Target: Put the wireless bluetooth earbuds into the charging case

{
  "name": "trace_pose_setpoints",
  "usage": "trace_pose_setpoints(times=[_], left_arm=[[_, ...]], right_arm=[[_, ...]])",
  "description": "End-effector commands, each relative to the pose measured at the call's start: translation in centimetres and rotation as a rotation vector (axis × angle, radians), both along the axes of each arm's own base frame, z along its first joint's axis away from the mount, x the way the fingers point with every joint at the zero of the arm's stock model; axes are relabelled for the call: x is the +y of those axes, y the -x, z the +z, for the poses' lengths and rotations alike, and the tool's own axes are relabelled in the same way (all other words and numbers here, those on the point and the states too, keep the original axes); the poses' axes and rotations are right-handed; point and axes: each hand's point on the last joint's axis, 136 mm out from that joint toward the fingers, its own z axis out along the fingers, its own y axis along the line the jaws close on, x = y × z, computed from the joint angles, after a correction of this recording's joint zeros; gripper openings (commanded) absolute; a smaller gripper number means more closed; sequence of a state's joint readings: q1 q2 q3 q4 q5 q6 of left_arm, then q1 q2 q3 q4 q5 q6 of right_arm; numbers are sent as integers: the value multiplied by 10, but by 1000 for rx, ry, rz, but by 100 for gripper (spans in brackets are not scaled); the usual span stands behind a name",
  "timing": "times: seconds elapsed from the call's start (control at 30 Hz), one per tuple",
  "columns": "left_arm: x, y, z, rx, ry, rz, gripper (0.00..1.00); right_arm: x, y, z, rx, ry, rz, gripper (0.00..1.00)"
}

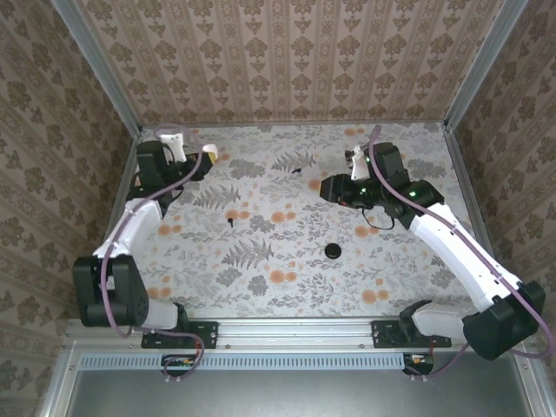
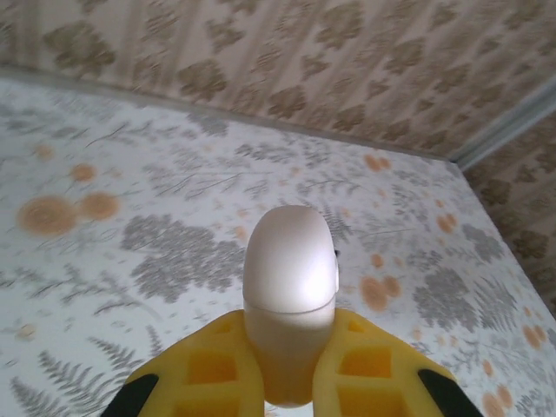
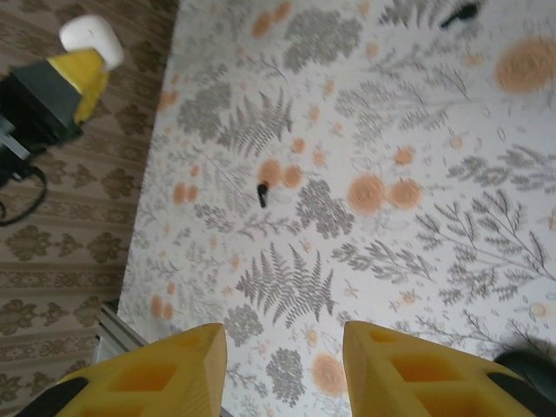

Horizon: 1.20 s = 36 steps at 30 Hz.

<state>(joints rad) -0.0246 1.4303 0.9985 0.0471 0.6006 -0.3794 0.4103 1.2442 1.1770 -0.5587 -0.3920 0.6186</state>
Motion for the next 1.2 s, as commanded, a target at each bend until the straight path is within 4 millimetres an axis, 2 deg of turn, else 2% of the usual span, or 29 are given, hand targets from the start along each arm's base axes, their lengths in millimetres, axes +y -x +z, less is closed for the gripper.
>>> trace_pose_setpoints(times=[0.0,0.17,0.33,0.5,0.73,0.9,0.97,1.17], left_arm=[[-1,-4,-40,217,71,-33,3],[-3,-34,-90,414,78,-57,4],[7,-59,-137,553,67,12,5],[16,-71,-162,594,43,22,8],[26,-68,-191,671,-27,13,14],[38,-64,-194,672,-104,43,20],[43,-62,-192,662,-137,53,25],[60,-60,-169,612,-244,88,41]], right_arm=[[2,-5,-14,61,-13,-24,40],[1,-5,-38,109,18,-31,42],[-5,-2,-64,166,72,-39,43],[-16,-1,-85,209,153,-69,43],[-18,0,-100,242,173,-80,43],[-25,7,-111,274,212,-91,43],[-29,10,-117,285,233,-99,43],[-29,20,-121,289,279,-81,44]])
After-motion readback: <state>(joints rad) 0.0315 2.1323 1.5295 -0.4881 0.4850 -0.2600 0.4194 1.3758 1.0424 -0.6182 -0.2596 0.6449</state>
